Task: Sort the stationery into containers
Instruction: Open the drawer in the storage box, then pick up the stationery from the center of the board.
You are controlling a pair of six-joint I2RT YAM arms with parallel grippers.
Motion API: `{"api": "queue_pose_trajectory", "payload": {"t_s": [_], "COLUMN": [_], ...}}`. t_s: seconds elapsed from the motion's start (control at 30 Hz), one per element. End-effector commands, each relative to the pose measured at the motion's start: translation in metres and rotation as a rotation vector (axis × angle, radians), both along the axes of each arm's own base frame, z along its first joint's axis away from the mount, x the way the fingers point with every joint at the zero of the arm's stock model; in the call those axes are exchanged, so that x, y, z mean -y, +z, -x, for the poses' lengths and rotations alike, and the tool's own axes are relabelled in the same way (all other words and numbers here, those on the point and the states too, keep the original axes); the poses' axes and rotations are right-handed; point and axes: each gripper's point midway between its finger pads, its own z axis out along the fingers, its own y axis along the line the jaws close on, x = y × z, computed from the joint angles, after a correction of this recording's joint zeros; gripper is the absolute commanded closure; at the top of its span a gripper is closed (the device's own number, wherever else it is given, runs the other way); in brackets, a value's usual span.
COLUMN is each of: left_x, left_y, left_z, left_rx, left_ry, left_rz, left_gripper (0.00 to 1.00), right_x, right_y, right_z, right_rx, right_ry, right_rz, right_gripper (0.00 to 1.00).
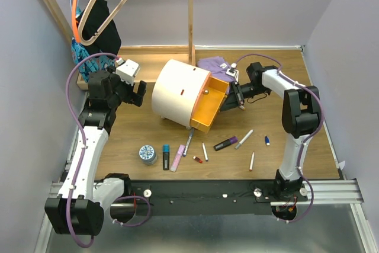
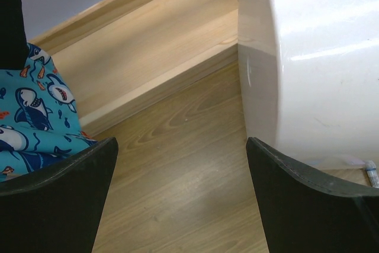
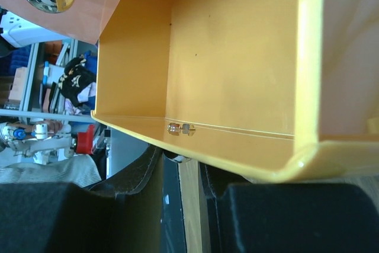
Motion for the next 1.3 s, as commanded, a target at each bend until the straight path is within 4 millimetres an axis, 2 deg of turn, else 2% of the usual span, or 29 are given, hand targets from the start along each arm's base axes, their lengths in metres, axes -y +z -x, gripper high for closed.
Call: {"api": "queue_pose_trajectory", "payload": {"t_s": [0.0,0.27,0.47,0.5,0.67,0.73,0.8,0.87,0.9,0.97,1.0,1.07,1.1,1.17,1.2,1.27], "left_x": [-0.002,-0.004,-0.004,-0.004,-0.007,-0.007,-0.007,-0.009,-0.012,-0.017,-0.019,-0.024,-0.024,-0.024,-0.025,-0.035], "left_y": [0.005,0.006,0.004,0.005,0.005,0.004,0.005,0.008,0.01,0.011,0.011,0.009,0.004,0.007,0.004,0.009], "left_z": [0.006,0.008,0.01,0.011,0.016,0.019,0.023,0.027,0.031,0.036,0.042,0.048,0.054,0.064,0.069,0.073], "left_rx": [0.015,0.02,0.018,0.021,0.02,0.025,0.029,0.037,0.042,0.048,0.052,0.049,0.024,0.029,0.014,0.021], "left_ry": [0.0,0.008,0.008,0.006,0.013,0.013,0.011,0.01,0.014,0.029,0.038,0.061,0.061,0.06,0.07,0.158], "left_rz": [0.012,0.021,0.027,0.027,0.016,0.016,0.01,-0.006,-0.029,-0.056,-0.067,-0.084,-0.084,-0.078,-0.072,-0.042], "left_gripper": [0.02,0.02,0.02,0.02,0.02,0.01,0.02,0.02,0.02,0.02,0.02,0.01,0.01,0.01,0.01,0.01], "right_x": [0.015,0.013,0.015,0.016,0.026,0.029,0.034,0.042,0.044,0.049,0.048,0.045,0.033,0.021,0.002,-0.016], "right_y": [-0.003,0.005,0.003,0.004,0.005,0.003,0.007,0.01,0.024,0.034,0.048,0.064,0.076,0.101,0.113,0.129], "right_z": [0.005,0.0,0.003,0.006,0.026,0.033,0.05,0.059,0.061,0.059,0.054,0.05,0.043,0.046,0.051,0.055], "right_rx": [0.024,0.046,0.042,0.027,0.053,0.06,0.06,0.155,0.241,0.343,0.47,0.561,0.654,0.742,0.813,0.871], "right_ry": [-0.008,-0.006,0.003,0.009,0.031,0.037,0.07,0.125,0.125,0.112,0.097,0.063,0.067,0.045,0.076,0.083], "right_rz": [0.079,0.067,0.078,0.086,0.132,0.149,0.158,0.174,0.179,0.23,0.236,0.274,0.263,0.277,0.25,0.253], "right_gripper": [0.8,0.79,0.57,0.52,0.48,0.47,0.48,0.48,0.48,0.46,0.45,0.42,0.41,0.39,0.38,0.35]}}
